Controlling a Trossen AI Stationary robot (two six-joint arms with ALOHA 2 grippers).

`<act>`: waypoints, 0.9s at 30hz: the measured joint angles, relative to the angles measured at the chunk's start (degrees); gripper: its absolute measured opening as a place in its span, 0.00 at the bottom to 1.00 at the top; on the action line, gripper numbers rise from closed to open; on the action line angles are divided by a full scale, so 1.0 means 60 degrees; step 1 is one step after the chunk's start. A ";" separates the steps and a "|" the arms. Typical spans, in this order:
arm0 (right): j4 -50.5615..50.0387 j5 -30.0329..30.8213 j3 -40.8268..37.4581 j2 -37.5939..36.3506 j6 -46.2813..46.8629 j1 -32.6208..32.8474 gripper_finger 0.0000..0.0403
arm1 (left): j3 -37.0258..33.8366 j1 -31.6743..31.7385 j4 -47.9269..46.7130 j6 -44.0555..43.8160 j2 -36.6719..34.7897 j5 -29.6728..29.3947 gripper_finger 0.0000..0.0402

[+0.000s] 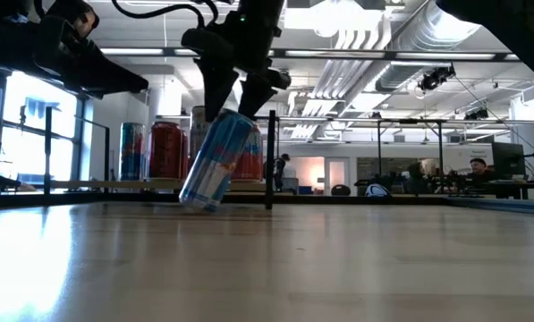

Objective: Place canned beverage on shelf
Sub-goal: Put the blue soda can aligned with the other blue soda can on the shelf

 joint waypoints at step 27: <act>-0.3119 0.3061 -0.2513 -0.1116 0.0723 0.2212 0.04 | 0.0000 -0.0007 -0.0119 -0.0637 0.0358 0.0823 0.00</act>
